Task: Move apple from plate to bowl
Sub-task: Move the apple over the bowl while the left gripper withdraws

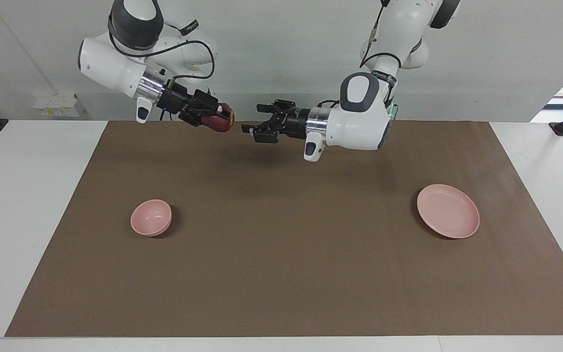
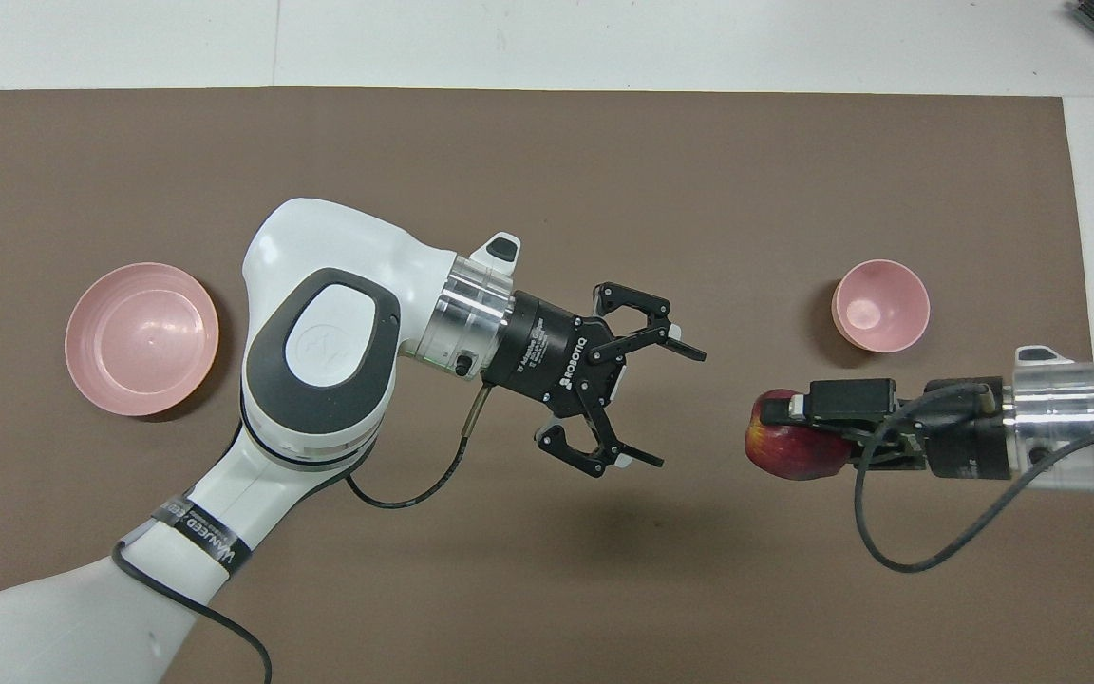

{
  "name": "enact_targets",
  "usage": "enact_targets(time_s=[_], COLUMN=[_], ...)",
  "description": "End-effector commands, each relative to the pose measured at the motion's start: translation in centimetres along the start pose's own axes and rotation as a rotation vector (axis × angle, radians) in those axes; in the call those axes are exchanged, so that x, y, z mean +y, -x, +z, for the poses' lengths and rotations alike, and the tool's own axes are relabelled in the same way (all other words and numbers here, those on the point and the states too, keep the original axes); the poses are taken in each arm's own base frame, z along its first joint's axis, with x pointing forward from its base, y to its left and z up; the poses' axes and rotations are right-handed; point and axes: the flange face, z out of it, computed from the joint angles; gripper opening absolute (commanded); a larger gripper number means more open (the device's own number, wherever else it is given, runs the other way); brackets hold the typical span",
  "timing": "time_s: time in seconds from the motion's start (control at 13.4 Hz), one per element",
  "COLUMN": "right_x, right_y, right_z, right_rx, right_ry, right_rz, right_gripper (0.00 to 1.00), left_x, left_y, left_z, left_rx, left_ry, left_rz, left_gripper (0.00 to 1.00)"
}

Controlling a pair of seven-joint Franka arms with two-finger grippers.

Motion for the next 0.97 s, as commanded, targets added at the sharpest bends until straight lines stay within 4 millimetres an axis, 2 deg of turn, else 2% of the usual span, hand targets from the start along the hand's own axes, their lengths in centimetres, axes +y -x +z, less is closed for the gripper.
enact_targets(time_s=[0.0, 0.22, 0.37, 0.67, 0.82, 0.9], right_x=[1.4, 3.6, 6.1, 5.9, 6.7, 7.4], right_y=[-0.6, -2.4, -5.7, -11.6, -14.0, -15.4], right_z=[-0.6, -0.3, -0.3, -0.2, 0.2, 0.8], right_rx=[0.007, 0.010, 0.000, 0.033, 0.079, 0.080], right_ry=[0.178, 0.361, 0.464, 0.702, 0.841, 0.892], right_rz=[-0.021, -0.066, -0.138, -0.288, -0.371, -0.401], right_gripper=[0.00, 0.00, 0.00, 0.00, 0.00, 0.00], left_x=[-0.6, -1.2, -2.8, -6.0, -7.6, -8.0], left_y=[-1.0, -3.2, -5.2, -8.9, -10.8, -11.2], left_z=[-2.1, -5.8, -9.6, -18.6, -23.4, -24.8], left_rx=[0.109, 0.212, 0.260, 0.414, 0.484, 0.506], left_ry=[-0.017, -0.100, -0.228, -0.452, -0.558, -0.597], left_rz=[0.023, 0.082, 0.189, 0.389, 0.509, 0.550], left_gripper=[1.00, 1.00, 1.00, 1.00, 1.00, 1.00])
